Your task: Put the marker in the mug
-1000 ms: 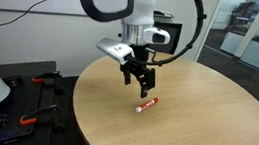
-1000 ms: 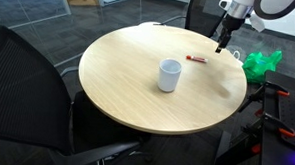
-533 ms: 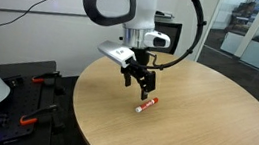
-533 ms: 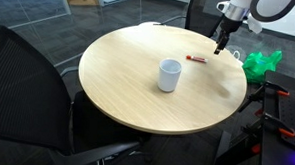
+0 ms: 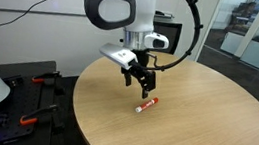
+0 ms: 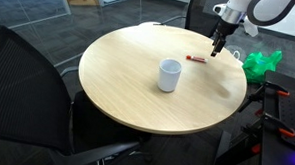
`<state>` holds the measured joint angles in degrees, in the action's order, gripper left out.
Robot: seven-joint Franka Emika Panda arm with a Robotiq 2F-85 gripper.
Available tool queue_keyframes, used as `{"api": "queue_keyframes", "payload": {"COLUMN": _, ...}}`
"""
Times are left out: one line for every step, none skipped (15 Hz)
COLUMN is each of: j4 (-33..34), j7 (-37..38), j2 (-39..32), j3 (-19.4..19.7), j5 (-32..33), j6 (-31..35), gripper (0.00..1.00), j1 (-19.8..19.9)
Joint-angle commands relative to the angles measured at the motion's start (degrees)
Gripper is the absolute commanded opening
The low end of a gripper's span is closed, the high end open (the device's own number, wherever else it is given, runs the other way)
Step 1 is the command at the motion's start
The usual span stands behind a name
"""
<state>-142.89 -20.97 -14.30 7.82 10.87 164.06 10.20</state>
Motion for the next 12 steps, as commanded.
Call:
{"api": "queue_keyframes", "payload": {"j4": 1.9, "j7": -3.3, "j2": -3.7, "j3": -2.1, "j5": -0.6, "j6": 4.3, "gripper": 1.0, "j1": 1.9}}
{"api": "queue_keyframes", "payload": {"j4": 2.4, "j7": -4.6, "j2": -4.8, "j3": -3.3, "j5": -1.5, "j6": 5.2, "gripper": 1.0, "j1": 3.1}}
{"api": "queue_keyframes", "payload": {"j4": 3.0, "j7": -5.6, "j2": -5.8, "j3": -4.6, "j5": -2.3, "j6": 5.4, "gripper": 1.0, "j1": 4.3}}
{"api": "queue_keyframes", "payload": {"j4": 3.7, "j7": -7.4, "j2": -6.9, "j3": -6.5, "j5": -3.5, "j6": 5.5, "gripper": 1.0, "j1": 6.1}}
{"api": "queue_keyframes", "payload": {"j4": 4.5, "j7": -8.7, "j2": -8.0, "j3": -8.1, "j5": -4.4, "j6": 5.6, "gripper": 1.0, "j1": 7.6}}
{"api": "queue_keyframes", "payload": {"j4": 5.6, "j7": -10.3, "j2": -9.1, "j3": -9.8, "j5": -5.3, "j6": 5.0, "gripper": 1.0, "j1": 9.4}}
{"api": "queue_keyframes", "payload": {"j4": 6.5, "j7": -11.1, "j2": -9.9, "j3": -10.7, "j5": -5.6, "j6": 4.5, "gripper": 1.0, "j1": 10.4}}
{"api": "queue_keyframes", "payload": {"j4": 7.7, "j7": -11.7, "j2": -11.0, "j3": -11.4, "j5": -5.6, "j6": 4.0, "gripper": 1.0, "j1": 11.4}}
{"api": "queue_keyframes", "payload": {"j4": 8.6, "j7": -12.1, "j2": -11.7, "j3": -11.9, "j5": -5.4, "j6": 3.9, "gripper": 1.0, "j1": 12.1}}
{"api": "queue_keyframes", "payload": {"j4": 9.7, "j7": -12.3, "j2": -12.6, "j3": -12.1, "j5": -5.1, "j6": 3.6, "gripper": 1.0, "j1": 12.7}}
{"api": "queue_keyframes", "payload": {"j4": 10.7, "j7": -12.6, "j2": -13.4, "j3": -12.2, "j5": -4.8, "j6": 3.4, "gripper": 1.0, "j1": 13.0}}
{"api": "queue_keyframes", "payload": {"j4": 11.7, "j7": -12.7, "j2": -14.1, "j3": -12.5, "j5": -4.8, "j6": 3.1, "gripper": 1.0, "j1": 13.5}}
